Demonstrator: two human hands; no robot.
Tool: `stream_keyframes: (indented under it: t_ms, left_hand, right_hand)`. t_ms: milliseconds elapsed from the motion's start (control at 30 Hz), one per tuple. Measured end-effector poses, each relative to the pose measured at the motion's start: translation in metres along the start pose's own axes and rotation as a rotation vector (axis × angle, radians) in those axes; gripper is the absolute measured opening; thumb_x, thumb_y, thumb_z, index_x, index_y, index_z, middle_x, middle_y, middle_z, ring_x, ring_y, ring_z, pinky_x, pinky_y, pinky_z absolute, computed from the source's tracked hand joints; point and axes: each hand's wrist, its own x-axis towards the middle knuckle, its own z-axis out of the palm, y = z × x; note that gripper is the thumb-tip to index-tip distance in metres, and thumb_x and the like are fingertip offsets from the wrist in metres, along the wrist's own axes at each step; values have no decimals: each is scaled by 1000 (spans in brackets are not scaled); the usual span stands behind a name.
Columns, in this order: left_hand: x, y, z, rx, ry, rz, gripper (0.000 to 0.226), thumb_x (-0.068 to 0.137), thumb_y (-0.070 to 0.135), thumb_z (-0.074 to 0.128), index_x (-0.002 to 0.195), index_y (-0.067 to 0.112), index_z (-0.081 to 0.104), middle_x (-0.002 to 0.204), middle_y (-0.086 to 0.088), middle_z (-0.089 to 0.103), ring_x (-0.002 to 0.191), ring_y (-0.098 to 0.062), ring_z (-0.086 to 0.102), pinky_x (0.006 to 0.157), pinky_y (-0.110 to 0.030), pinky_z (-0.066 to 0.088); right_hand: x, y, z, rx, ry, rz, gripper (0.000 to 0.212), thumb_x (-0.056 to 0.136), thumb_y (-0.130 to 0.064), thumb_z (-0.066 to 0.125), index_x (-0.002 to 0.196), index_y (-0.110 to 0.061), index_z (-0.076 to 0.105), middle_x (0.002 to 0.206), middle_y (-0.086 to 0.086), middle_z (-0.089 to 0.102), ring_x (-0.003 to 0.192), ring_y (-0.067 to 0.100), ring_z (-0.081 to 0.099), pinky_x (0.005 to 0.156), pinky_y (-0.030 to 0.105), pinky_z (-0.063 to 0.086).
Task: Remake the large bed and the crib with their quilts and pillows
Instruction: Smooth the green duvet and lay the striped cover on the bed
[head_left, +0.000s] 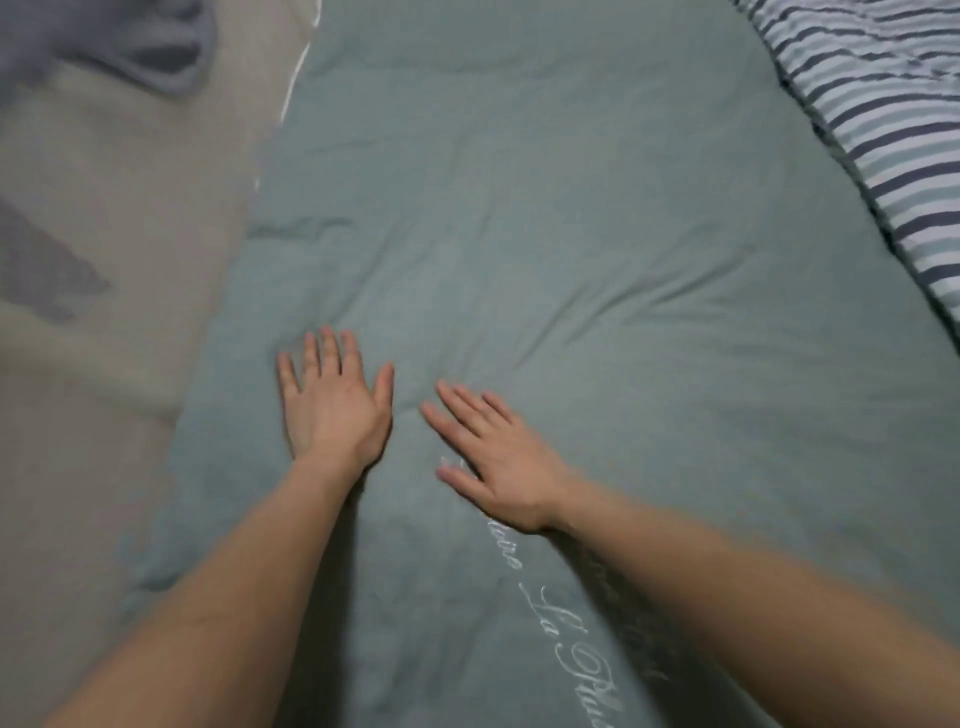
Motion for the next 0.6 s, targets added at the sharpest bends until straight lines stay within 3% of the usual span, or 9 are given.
stream_keyframes:
  t_ms: [33, 100, 167, 233, 267, 333, 433, 500, 600]
  left_hand:
    - [-17, -11, -5, -24, 24, 33, 66, 99, 49, 22, 152, 10, 18, 160, -11, 14, 148, -24, 8, 119, -47, -1]
    - [-52, -28, -11, -103, 102, 79, 63, 98, 46, 27, 151, 12, 23, 158, -11, 18, 147, -26, 13, 117, -49, 2]
    - [-99, -49, -10, -124, 105, 80, 66, 93, 47, 26, 150, 12, 27, 157, -12, 24, 146, -28, 19, 116, -51, 6]
    - [-149, -79, 2, -90, 68, 7, 67, 94, 49, 23, 150, 13, 26, 157, -12, 24, 145, -28, 20, 116, -52, 8]
    - [-186, -104, 11, -99, -4, -95, 65, 97, 49, 21, 152, 14, 22, 158, -10, 20, 146, -27, 16, 116, -53, 7]
    - [-252, -142, 28, -194, -204, -335, 64, 99, 51, 20, 153, 16, 16, 160, -8, 14, 147, -26, 13, 116, -52, 9]
    - [-341, -183, 40, -377, -244, -517, 61, 99, 46, 29, 147, 9, 31, 152, -15, 33, 135, -33, 37, 108, -48, 32]
    - [-384, -201, 46, -505, -180, -527, 54, 99, 39, 38, 140, 4, 41, 141, -19, 45, 125, -37, 47, 101, -45, 38]
    - [-411, -218, 61, -709, -112, -644, 54, 98, 40, 43, 137, 4, 44, 136, -22, 50, 123, -38, 48, 99, -42, 39]
  right_hand:
    - [-7, -17, 5, -9, -10, -43, 68, 92, -56, 17, 152, -24, 13, 161, 3, 6, 148, 16, 4, 120, 33, -1]
    - [-21, -33, 7, -10, 102, 104, 69, 92, -56, 16, 152, -22, 20, 160, 3, 13, 148, 18, 10, 119, 33, 0]
    - [-45, -41, 7, 0, 208, 504, 68, 94, -54, 20, 151, -17, 23, 158, 11, 16, 147, 24, 11, 120, 37, 3]
    - [-72, -67, 16, 67, 140, 720, 70, 96, -55, 23, 153, -15, 12, 159, 17, 5, 148, 28, 2, 121, 40, 2]
    - [-90, -103, 30, 70, 59, 647, 74, 95, -59, 20, 153, -16, 5, 159, 16, -2, 148, 27, -3, 121, 39, 0]
    - [-120, -176, 56, 84, -93, 245, 77, 89, -64, 11, 153, -21, -1, 159, 12, -9, 148, 25, -8, 121, 36, -3]
    - [-152, -250, 81, 43, -256, -303, 67, 94, -58, 21, 153, -26, 8, 160, 3, -1, 148, 17, -2, 120, 35, -2]
    - [-159, -265, 86, 30, -149, -245, 65, 95, -54, 25, 152, -25, 18, 160, 2, 8, 148, 17, 7, 121, 37, 5]
    - [-164, -280, 95, 72, 44, 254, 73, 89, -58, 17, 152, -21, 20, 160, 9, 9, 148, 22, 9, 120, 35, 4]
